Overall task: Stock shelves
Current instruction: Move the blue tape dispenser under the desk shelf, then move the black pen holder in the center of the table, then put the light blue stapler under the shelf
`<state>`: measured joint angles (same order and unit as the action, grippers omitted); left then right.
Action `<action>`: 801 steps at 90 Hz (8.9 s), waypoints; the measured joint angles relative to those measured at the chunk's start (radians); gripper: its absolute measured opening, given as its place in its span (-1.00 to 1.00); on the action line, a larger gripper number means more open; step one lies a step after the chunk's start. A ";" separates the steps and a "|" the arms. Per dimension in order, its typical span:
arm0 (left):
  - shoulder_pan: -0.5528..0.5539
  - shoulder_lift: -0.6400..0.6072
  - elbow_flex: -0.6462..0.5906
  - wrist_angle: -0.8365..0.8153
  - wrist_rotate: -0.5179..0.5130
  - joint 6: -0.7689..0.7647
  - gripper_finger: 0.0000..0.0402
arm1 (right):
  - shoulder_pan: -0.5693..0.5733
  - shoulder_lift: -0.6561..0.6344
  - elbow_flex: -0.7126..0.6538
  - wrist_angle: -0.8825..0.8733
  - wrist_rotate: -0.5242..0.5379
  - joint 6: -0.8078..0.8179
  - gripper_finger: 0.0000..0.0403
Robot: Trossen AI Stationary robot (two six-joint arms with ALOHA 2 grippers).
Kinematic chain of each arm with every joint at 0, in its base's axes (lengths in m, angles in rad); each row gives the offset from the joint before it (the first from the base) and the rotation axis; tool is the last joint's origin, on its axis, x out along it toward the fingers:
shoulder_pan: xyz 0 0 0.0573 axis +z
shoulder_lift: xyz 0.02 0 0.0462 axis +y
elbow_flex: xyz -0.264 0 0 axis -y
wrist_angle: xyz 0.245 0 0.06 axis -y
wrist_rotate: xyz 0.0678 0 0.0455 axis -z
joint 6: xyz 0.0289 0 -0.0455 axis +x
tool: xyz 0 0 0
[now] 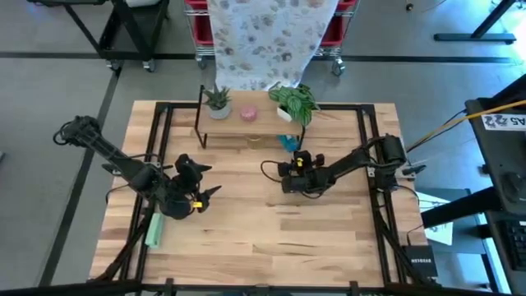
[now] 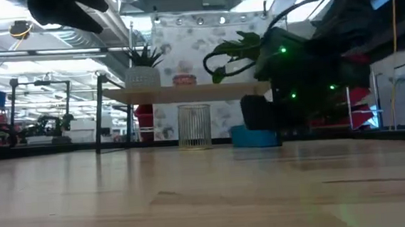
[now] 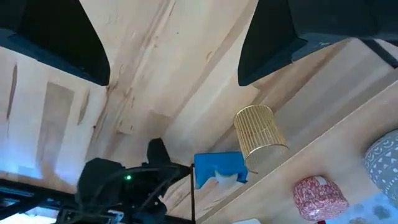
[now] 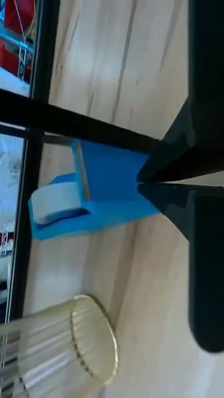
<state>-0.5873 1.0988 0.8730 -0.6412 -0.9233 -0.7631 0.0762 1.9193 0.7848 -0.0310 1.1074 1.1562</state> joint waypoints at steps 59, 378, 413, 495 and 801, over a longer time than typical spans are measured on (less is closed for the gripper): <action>0.000 0.000 0.000 -0.001 0.000 -0.015 0.67 | -0.040 0.000 0.028 0.108 -0.088 -0.118 -1.00; -0.413 0.159 -0.001 -0.417 0.909 -1.296 0.67 | 0.278 -0.149 0.028 0.556 -0.159 -0.612 -1.00; -0.346 0.162 0.000 -0.270 0.831 -1.156 0.60 | 0.278 -0.149 0.028 0.553 -0.159 -0.612 -1.00; -0.117 0.162 0.000 -0.183 0.832 -0.801 -0.87 | 0.277 -0.149 0.028 0.510 -0.184 -0.615 -1.00; -0.210 0.407 0.080 -0.553 1.362 -1.067 0.44 | 0.565 -0.315 0.027 0.148 0.087 -0.510 -1.00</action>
<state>-0.7973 1.5055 0.9530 -1.1943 0.4384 -1.8298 0.6415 1.6045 0.8120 0.1171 1.1946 0.6464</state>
